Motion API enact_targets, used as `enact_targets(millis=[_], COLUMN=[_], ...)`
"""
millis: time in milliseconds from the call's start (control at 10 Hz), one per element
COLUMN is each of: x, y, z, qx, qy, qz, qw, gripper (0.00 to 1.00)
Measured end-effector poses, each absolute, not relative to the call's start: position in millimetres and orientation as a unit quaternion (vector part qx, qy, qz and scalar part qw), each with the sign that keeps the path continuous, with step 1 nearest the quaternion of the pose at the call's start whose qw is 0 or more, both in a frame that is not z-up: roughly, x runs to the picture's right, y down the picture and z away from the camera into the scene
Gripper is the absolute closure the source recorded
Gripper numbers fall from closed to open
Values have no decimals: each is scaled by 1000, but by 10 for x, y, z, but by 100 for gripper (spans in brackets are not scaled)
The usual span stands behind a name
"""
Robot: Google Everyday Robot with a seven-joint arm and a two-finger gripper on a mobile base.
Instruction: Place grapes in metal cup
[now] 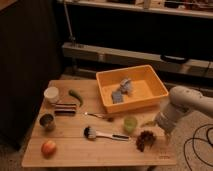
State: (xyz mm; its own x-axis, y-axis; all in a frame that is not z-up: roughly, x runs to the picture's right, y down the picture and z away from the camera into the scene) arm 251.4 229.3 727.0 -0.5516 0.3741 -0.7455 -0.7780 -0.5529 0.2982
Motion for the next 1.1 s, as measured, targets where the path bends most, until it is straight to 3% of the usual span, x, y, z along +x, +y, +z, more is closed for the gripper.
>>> enact_targets(millis=[700, 1100], x=[2519, 2482], y=[2294, 2311], z=[7279, 7500], qx=[-315, -309], qy=[319, 318], qz=[823, 828], qw=[349, 342], gripper=[20, 20])
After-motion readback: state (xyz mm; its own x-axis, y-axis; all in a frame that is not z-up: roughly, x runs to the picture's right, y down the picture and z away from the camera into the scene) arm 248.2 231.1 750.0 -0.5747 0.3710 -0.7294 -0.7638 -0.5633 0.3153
